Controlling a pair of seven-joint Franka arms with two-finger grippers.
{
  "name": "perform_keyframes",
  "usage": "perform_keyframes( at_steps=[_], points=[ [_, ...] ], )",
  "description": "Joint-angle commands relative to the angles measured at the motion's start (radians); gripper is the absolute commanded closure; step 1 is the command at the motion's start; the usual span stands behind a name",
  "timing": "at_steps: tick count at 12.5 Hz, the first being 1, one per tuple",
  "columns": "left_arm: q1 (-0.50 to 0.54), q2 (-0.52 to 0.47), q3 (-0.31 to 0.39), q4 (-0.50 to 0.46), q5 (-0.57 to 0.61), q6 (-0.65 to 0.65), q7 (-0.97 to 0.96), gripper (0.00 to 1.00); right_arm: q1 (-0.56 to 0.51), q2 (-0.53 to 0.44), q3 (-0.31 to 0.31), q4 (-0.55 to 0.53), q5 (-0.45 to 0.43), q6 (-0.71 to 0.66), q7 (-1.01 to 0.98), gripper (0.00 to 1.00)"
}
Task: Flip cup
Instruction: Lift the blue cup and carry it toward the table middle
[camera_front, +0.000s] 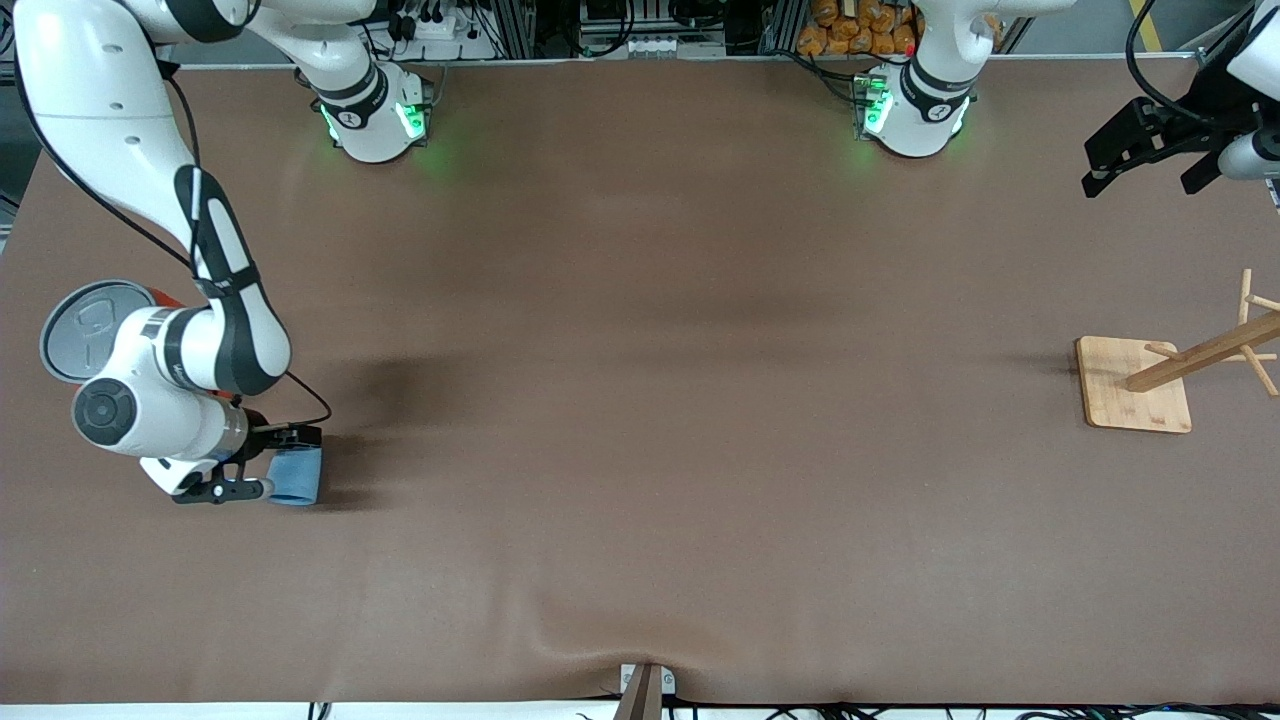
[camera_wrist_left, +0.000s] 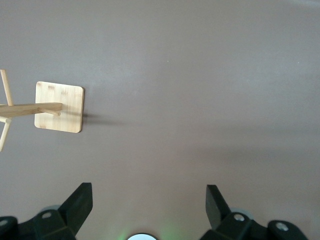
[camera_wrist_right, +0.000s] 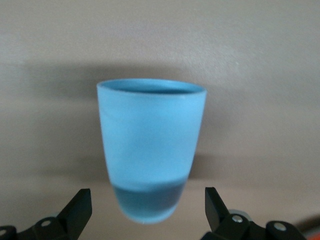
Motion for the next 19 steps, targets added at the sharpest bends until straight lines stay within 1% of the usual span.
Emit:
perform_keyframes(
  at_steps=[1,3,6,7,9,10,11,12,13,14,15,16,17,19],
  points=[
    [0.005,0.006,-0.001,0.020,0.004,-0.001,0.010,0.00,-0.003,0.020,0.004,0.023,0.020,0.007,-0.036,0.00],
    [0.003,0.008,-0.002,0.020,0.003,0.023,0.010,0.00,-0.001,0.028,0.004,0.025,0.020,0.031,-0.039,0.00],
    [0.003,0.005,-0.002,0.021,-0.003,0.031,0.009,0.00,-0.006,0.063,0.004,0.023,0.018,0.152,-0.066,0.00],
    [0.003,0.005,-0.002,0.029,-0.010,0.031,0.007,0.00,-0.009,0.069,0.004,0.021,0.018,0.177,-0.097,0.05],
    [0.000,0.005,-0.004,0.032,-0.010,0.031,0.009,0.00,-0.010,0.071,0.002,0.021,0.018,0.192,-0.114,0.25],
    [-0.001,0.005,-0.004,0.032,-0.011,0.033,0.007,0.00,-0.009,0.068,0.004,0.020,0.018,0.189,-0.119,0.31],
    [-0.001,0.005,-0.004,0.034,-0.011,0.031,0.006,0.00,0.002,0.049,0.004,0.020,0.017,0.173,-0.170,0.32],
    [-0.003,0.003,-0.004,0.034,-0.013,0.031,0.006,0.00,0.003,0.017,0.004,0.023,0.017,0.133,-0.250,0.32],
    [-0.003,0.005,-0.004,0.034,-0.013,0.031,0.007,0.00,0.006,-0.010,0.008,0.028,0.017,0.084,-0.327,0.34],
    [-0.003,0.006,-0.004,0.034,-0.013,0.033,0.007,0.00,-0.001,-0.026,0.029,0.034,0.018,0.050,-0.411,0.34],
    [-0.003,0.006,-0.004,0.034,-0.013,0.033,0.007,0.00,-0.013,-0.031,0.075,0.038,0.023,0.027,-0.523,0.34],
    [-0.004,0.006,-0.004,0.034,-0.013,0.034,0.007,0.00,-0.032,-0.031,0.132,0.057,0.055,0.016,-0.615,0.34],
    [-0.004,0.006,-0.004,0.034,-0.013,0.037,0.007,0.00,-0.033,-0.026,0.175,0.067,0.094,0.017,-0.684,0.34],
    [-0.004,0.005,-0.004,0.034,-0.013,0.040,0.007,0.00,0.006,-0.006,0.229,0.077,0.110,0.031,-0.737,0.34]
  ],
)
